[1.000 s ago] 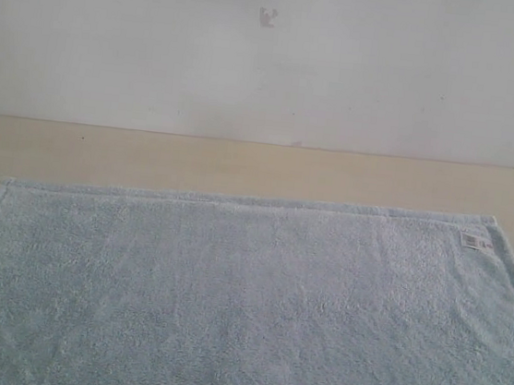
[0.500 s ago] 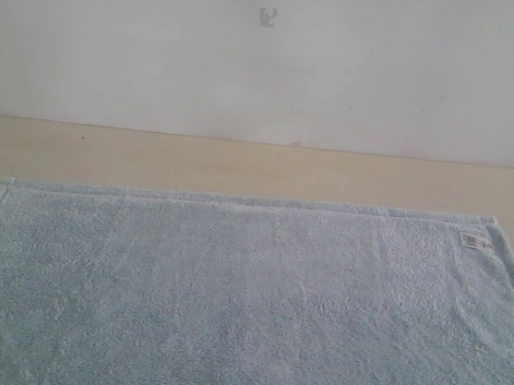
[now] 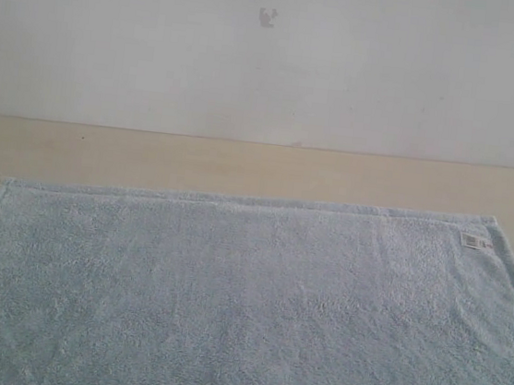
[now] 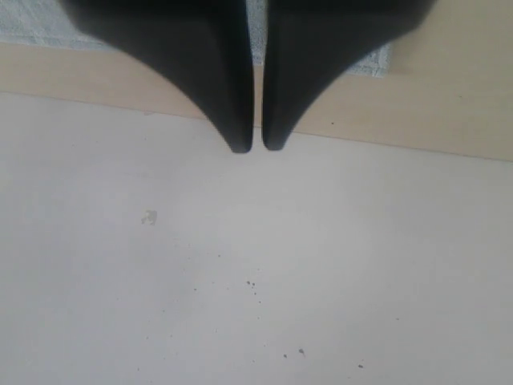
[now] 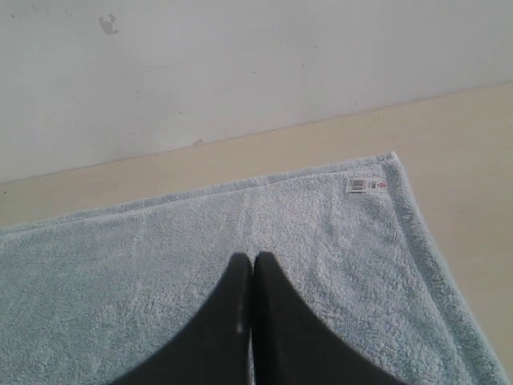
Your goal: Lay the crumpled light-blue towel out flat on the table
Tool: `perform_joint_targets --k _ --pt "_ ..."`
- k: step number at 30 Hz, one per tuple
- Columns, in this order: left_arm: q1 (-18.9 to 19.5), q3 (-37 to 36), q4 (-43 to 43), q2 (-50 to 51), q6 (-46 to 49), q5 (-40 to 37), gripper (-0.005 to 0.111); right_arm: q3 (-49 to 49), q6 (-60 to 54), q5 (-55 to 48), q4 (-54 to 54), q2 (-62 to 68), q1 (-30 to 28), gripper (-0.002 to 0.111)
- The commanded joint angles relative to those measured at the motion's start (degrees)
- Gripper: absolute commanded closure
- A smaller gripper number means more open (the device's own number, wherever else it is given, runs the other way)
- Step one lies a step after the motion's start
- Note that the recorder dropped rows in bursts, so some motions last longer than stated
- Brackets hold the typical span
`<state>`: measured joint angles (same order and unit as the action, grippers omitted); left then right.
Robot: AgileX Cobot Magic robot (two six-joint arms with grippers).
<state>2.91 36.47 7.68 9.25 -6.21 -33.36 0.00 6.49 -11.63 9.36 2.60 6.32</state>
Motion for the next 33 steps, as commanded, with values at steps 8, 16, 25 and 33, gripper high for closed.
perform_joint_targets --k 8,16,25,33 --pt "-0.2 -2.2 0.4 -0.4 -0.1 2.7 0.103 0.0 0.0 -0.2 -0.6 -0.1 -0.1 0.108" --pt "2.3 -20.5 -3.7 -9.0 2.0 21.2 0.103 0.0 0.0 -0.2 -0.6 -0.1 -0.1 0.108" --pt "2.6 -33.7 -3.7 -9.2 2.9 20.0 0.103 0.0 0.0 -0.2 -0.6 -0.1 -0.1 0.108" --pt "2.6 -36.5 -3.7 -9.2 2.9 19.5 0.103 0.0 0.0 -0.7 -0.6 -0.1 -0.1 0.108"
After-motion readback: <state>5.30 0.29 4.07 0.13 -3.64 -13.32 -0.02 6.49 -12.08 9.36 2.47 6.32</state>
